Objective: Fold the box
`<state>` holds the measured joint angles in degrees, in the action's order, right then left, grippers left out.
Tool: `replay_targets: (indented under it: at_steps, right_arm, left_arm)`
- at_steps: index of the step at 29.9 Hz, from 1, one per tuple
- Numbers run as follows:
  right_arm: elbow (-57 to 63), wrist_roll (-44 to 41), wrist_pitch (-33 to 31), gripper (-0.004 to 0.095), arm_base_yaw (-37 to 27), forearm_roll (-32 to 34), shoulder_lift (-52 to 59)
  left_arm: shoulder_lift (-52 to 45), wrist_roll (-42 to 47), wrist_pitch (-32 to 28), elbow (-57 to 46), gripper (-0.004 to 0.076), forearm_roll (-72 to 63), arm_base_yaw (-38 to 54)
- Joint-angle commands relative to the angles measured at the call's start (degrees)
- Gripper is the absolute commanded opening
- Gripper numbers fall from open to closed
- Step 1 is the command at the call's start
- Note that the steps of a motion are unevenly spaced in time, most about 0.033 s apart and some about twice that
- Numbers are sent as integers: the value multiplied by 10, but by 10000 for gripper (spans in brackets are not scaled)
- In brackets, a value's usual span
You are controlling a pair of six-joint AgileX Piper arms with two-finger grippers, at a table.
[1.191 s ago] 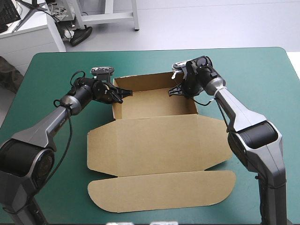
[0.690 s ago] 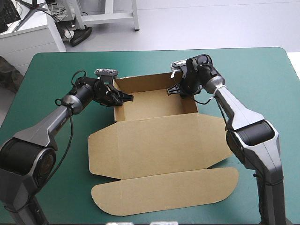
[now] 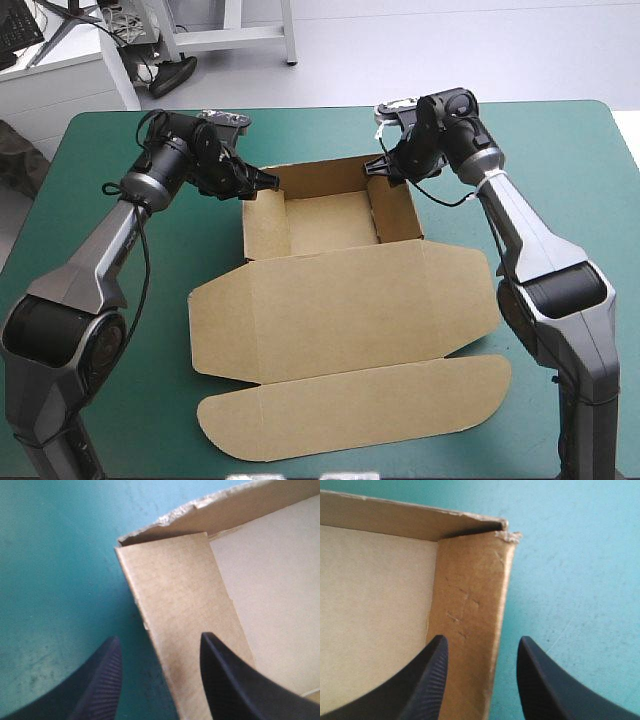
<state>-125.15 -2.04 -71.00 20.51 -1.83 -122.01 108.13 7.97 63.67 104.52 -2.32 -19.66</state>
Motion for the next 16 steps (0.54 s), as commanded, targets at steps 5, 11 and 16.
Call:
replay_targets:
  at_steps: [5, 11, 16]
  right_arm:
    - [-20, 7, -9, 413, -3, 6, 102]
    - [-20, 7, -9, 413, -3, 6, 145]
    - [-19, 9, -9, 413, -3, 2, 165]
  left_arm:
    - [-63, -27, 58, 123, 341, 10, -2]
    - [-135, -91, 95, 181, 193, 10, -2]
    - [-218, -140, 99, 182, -7, 8, -2]
